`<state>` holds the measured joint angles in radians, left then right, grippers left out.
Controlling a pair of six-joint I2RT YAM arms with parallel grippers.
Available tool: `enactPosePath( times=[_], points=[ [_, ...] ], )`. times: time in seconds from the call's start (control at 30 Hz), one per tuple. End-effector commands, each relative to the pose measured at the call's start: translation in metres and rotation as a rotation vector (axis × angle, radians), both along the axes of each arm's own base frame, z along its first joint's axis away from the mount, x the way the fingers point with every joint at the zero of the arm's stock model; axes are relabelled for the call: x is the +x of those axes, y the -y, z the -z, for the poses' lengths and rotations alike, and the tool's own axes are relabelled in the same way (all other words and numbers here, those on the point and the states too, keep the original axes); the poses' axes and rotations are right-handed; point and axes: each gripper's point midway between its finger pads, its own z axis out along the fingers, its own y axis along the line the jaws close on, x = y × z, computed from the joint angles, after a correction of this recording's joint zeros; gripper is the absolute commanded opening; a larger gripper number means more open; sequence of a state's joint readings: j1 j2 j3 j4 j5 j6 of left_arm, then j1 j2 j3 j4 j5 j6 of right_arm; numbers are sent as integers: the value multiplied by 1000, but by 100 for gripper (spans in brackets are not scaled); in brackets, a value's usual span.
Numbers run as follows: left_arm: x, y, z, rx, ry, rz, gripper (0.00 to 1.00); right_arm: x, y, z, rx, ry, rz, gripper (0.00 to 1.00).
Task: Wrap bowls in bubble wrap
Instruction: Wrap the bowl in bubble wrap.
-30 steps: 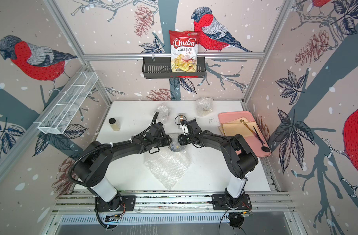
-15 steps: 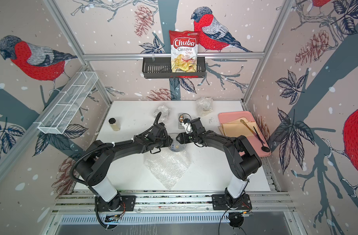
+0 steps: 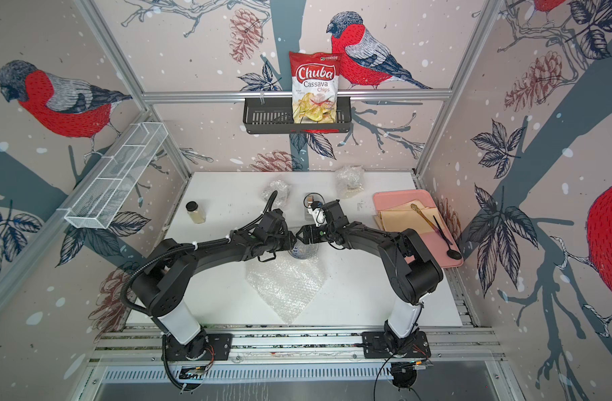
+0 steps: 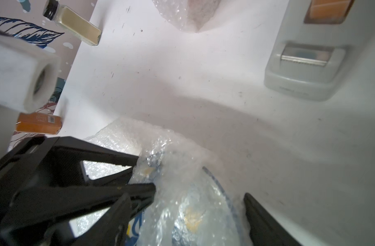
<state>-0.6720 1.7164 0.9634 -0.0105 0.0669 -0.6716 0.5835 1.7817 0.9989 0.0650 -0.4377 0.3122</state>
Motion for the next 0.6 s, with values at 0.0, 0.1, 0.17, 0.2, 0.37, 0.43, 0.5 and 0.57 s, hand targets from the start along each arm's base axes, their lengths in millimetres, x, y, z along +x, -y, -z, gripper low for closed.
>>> enactPosePath(
  times=[0.0,0.1,0.17,0.2,0.37,0.43,0.5,0.57],
  points=[
    [0,-2,-2,20,11,2,41,3,7,20,-87,-18,23,78],
    [0,-3,-6,21,20,-6,41,2,12,41,-146,-56,22,71],
    [0,-7,-9,25,34,-18,41,0,12,51,-168,-71,17,68],
    [0,-9,-10,28,41,-26,41,0,13,54,-175,-76,19,66],
    [1,-23,-20,52,73,-76,41,0,15,57,-186,-75,17,43],
    [0,-34,-24,70,84,-109,41,0,14,55,-186,-67,15,37],
    [-1,-45,-29,77,90,-139,41,1,16,54,-188,-58,18,33],
    [-3,-61,-29,78,83,-173,42,3,18,53,-189,-48,27,31]
  ],
)
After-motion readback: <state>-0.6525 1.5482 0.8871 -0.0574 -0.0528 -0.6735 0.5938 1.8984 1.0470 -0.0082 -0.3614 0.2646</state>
